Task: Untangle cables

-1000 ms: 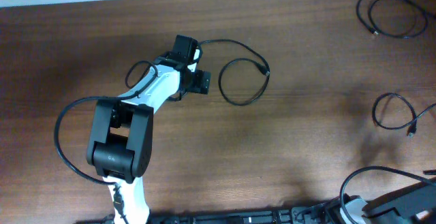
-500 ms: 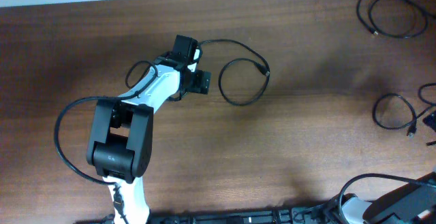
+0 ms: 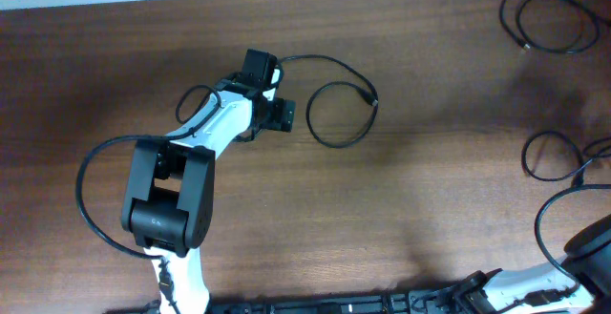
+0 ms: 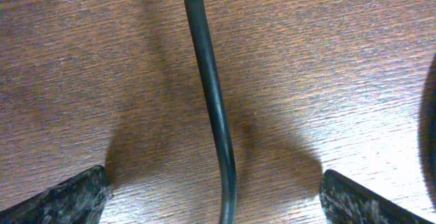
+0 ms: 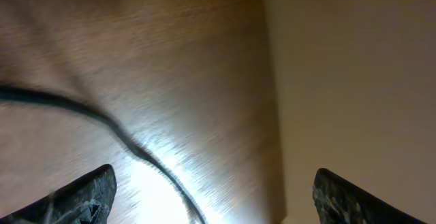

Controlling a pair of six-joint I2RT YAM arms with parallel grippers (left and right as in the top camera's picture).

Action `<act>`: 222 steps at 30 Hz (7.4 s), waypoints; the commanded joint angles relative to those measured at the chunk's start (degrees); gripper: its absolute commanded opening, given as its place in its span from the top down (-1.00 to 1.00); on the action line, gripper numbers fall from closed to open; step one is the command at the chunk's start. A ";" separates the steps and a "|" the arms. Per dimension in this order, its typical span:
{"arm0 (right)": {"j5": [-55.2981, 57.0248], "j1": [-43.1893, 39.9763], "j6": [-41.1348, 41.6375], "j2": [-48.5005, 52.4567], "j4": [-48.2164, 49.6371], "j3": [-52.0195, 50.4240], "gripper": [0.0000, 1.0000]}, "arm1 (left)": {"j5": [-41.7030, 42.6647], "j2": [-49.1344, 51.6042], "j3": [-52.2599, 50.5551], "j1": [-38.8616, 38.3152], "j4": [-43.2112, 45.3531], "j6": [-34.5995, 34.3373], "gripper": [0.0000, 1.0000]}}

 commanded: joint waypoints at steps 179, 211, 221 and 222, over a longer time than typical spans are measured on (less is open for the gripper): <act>-22.62 49.92 50.42 -101.90 13.94 -67.19 -0.97 | 22.18 -1.07 41.83 29.44 -39.91 4.59 -0.98; -18.08 49.99 53.62 -101.90 13.55 -67.19 -0.97 | 20.24 -1.20 41.83 28.59 -39.85 4.59 -0.98; -18.08 49.99 53.62 -101.90 13.55 -67.19 -0.97 | 9.38 -15.32 41.83 16.63 -37.22 4.63 -0.97; -18.08 49.99 53.62 -101.90 13.55 -67.19 -0.97 | 9.40 -16.61 41.83 15.80 -37.22 4.63 -0.97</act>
